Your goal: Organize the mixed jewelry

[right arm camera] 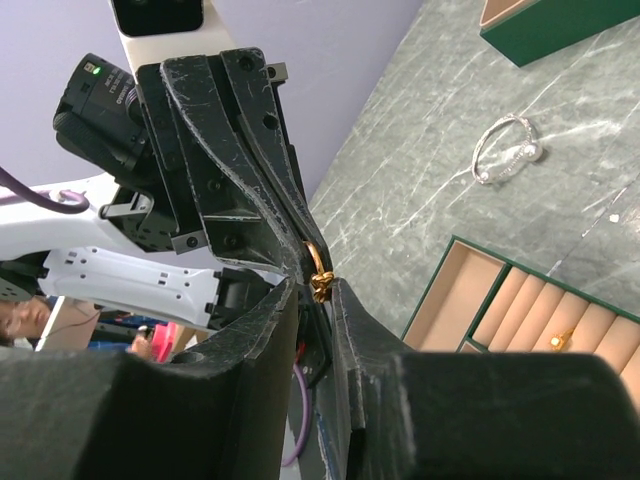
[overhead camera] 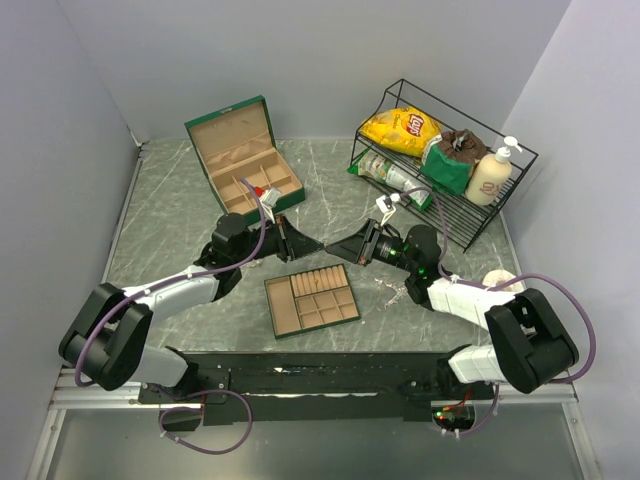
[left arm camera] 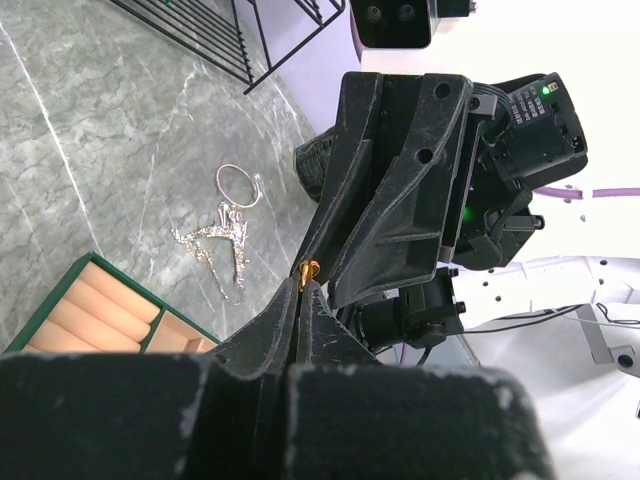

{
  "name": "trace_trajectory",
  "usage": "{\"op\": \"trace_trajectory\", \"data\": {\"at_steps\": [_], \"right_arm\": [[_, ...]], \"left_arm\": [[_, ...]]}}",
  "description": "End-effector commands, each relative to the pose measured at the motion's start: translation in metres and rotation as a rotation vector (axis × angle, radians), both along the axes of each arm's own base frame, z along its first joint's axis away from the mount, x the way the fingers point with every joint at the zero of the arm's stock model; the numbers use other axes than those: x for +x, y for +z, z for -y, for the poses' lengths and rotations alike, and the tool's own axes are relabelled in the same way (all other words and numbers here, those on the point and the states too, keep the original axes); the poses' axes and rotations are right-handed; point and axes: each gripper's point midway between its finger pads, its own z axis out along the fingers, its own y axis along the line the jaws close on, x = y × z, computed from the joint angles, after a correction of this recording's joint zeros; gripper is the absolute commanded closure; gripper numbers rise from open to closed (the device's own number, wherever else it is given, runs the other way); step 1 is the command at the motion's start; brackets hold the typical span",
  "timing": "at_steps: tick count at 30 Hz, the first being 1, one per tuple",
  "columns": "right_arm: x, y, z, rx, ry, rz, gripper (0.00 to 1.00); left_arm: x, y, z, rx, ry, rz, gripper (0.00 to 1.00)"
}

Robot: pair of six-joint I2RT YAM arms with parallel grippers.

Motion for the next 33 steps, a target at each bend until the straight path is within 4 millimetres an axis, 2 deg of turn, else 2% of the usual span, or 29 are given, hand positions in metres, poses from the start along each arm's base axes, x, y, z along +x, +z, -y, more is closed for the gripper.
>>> {"op": "trace_trajectory", "data": {"at_steps": [1, 13, 26, 33], "right_arm": [[0.004, 0.031, -0.006, 0.054, 0.013, 0.115, 0.74], [0.0, 0.036, -0.005, 0.075, 0.022, 0.139, 0.82], [-0.001, 0.042, -0.005, 0.09, 0.018, 0.163, 0.78], [-0.001, 0.042, -0.005, 0.095, 0.017, 0.166, 0.81]], "left_arm": [[-0.002, 0.014, 0.004, -0.032, -0.024, 0.05, 0.99], [-0.003, 0.01, 0.007, -0.033, -0.035, 0.034, 0.99], [-0.004, 0.006, 0.013, -0.017, -0.044, 0.023, 0.99], [-0.006, 0.002, 0.013, -0.004, -0.043, 0.016, 0.99]]}}
